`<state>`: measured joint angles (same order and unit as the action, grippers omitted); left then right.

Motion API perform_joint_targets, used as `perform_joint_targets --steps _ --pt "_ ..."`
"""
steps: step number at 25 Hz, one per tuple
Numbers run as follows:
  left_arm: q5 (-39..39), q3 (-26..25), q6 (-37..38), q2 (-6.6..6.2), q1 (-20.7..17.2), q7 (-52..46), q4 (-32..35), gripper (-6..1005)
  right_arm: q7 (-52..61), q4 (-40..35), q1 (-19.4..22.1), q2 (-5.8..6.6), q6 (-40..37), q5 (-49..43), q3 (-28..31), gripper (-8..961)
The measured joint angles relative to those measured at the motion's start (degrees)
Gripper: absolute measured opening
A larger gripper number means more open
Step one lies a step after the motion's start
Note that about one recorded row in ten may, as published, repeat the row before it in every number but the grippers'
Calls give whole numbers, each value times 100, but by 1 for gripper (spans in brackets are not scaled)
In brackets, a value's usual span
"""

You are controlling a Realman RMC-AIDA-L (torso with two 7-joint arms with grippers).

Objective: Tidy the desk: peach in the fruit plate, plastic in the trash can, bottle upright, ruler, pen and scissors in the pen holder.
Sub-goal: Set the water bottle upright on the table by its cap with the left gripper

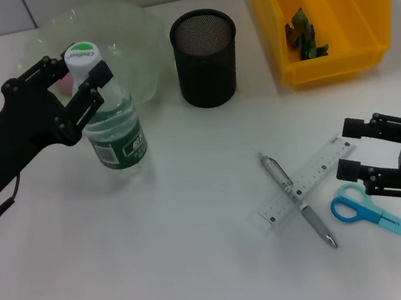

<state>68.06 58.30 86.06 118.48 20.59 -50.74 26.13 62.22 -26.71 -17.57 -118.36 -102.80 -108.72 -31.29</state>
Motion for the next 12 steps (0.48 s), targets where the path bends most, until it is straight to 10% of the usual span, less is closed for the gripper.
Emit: perform_joint_targets --steps 12 --pt "-346 -11 431 22 27 538 -528 441 0 0 -18 -56 -118 7 9 760"
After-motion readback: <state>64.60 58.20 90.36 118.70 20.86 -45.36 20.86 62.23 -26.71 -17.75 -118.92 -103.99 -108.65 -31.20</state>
